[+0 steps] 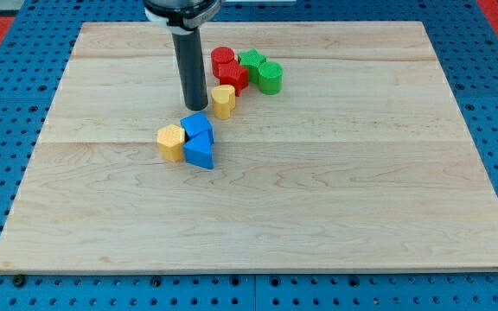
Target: Push yellow heart and green circle into the green star
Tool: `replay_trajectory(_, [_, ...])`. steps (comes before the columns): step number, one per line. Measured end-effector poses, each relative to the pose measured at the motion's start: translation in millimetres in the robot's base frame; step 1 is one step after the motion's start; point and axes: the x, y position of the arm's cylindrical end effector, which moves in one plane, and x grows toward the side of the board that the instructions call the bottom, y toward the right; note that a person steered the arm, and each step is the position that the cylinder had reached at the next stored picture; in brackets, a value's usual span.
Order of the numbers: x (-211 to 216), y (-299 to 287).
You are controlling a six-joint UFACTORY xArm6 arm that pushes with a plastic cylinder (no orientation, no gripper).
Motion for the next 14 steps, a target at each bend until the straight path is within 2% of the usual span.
replay_trajectory(2, [3, 69])
replay_trajectory(3, [-1, 83])
replay_trajectory(5, [-39, 84])
replay_trajectory(7, [-18, 106])
replay_trajectory(9, [-31, 141])
replay_trajectory(11, [-73, 117])
replay_trajectory(12, [-73, 106])
replay_trajectory(14, [-58, 184])
